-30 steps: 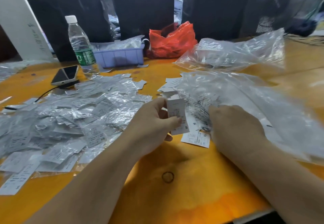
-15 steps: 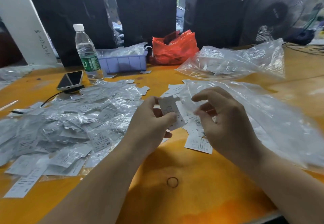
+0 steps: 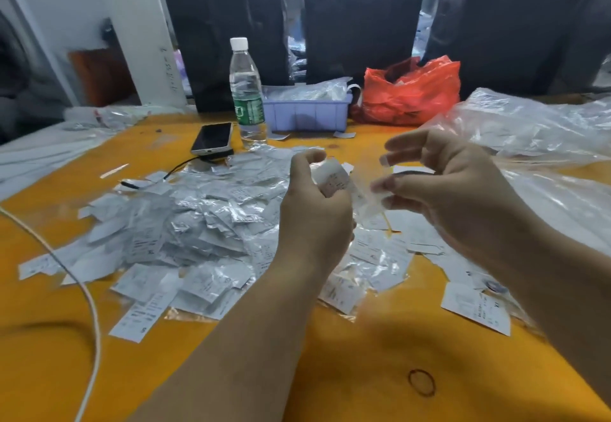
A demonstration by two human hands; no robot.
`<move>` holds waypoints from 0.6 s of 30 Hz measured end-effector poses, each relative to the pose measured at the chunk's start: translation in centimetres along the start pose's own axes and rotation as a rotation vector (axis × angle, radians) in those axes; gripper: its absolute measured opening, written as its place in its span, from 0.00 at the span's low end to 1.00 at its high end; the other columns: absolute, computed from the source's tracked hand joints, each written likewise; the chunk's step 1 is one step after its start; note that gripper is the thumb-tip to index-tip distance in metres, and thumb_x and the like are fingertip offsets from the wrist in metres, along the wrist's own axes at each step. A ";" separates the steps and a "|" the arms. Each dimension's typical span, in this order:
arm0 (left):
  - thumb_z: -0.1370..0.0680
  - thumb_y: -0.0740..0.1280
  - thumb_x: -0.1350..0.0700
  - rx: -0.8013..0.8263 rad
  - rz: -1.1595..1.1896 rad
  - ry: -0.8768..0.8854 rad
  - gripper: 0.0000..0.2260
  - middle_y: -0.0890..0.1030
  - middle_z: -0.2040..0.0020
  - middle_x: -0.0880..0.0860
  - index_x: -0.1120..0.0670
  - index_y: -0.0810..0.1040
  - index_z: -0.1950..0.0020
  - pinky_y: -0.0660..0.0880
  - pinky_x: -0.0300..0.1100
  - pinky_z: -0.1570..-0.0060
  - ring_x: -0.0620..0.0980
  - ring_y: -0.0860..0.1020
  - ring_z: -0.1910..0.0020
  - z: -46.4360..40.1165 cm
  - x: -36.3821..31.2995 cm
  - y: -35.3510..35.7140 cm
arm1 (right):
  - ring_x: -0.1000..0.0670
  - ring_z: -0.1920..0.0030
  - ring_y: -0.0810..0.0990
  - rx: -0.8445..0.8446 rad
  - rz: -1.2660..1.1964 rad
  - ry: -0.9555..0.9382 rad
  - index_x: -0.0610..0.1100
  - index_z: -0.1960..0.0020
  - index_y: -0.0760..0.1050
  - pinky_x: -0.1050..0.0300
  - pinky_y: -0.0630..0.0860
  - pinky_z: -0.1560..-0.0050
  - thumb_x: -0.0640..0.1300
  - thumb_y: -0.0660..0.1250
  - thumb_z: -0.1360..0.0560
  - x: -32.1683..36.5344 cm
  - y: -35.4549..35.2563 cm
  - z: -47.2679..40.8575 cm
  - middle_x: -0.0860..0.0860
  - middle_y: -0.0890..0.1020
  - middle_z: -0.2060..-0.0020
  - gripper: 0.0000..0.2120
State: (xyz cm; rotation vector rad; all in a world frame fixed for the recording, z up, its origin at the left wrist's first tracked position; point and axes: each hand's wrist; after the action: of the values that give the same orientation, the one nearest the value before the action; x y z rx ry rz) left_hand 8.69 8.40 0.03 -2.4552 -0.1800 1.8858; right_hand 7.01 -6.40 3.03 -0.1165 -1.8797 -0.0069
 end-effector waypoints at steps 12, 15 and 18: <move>0.27 0.54 0.38 0.094 -0.203 -0.075 0.23 0.80 0.58 0.54 0.53 0.80 0.54 0.78 0.58 0.52 0.57 0.79 0.57 -0.4 -0.1 0.0 | 0.45 0.59 0.84 0.000 -0.306 0.070 0.40 0.51 0.77 0.57 0.79 0.64 0.36 0.72 0.44 -1.9 -1.0 0.0 0.41 0.79 0.54 0.20; 0.29 0.53 0.32 0.250 -0.125 -0.089 0.26 0.81 0.58 0.51 0.49 0.80 0.55 0.78 0.54 0.54 0.50 0.78 0.61 -0.1 -0.4 0.5 | 0.44 0.58 0.85 -0.024 -0.276 0.031 0.41 0.52 0.78 0.56 0.80 0.62 0.38 0.73 0.44 -2.1 -1.1 0.1 0.41 0.80 0.54 0.20; 0.29 0.56 0.33 0.329 -0.069 -0.044 0.25 0.82 0.59 0.50 0.51 0.81 0.56 0.75 0.50 0.59 0.47 0.77 0.63 0.3 -0.7 0.8 | 0.45 0.58 0.85 -0.043 -0.244 0.006 0.44 0.54 0.80 0.57 0.80 0.60 0.34 0.76 0.43 -2.4 -1.2 0.2 0.45 0.82 0.57 0.19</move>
State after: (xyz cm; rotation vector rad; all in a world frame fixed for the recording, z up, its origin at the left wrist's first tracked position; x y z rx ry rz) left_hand 8.24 7.54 0.56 -2.1646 0.0427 1.7782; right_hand 7.43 -7.77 0.74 0.0838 -1.8782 -0.2146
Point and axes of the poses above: each hand's wrist, its own z-axis away from the middle knuckle, its own y-axis out of the palm, x = y × z
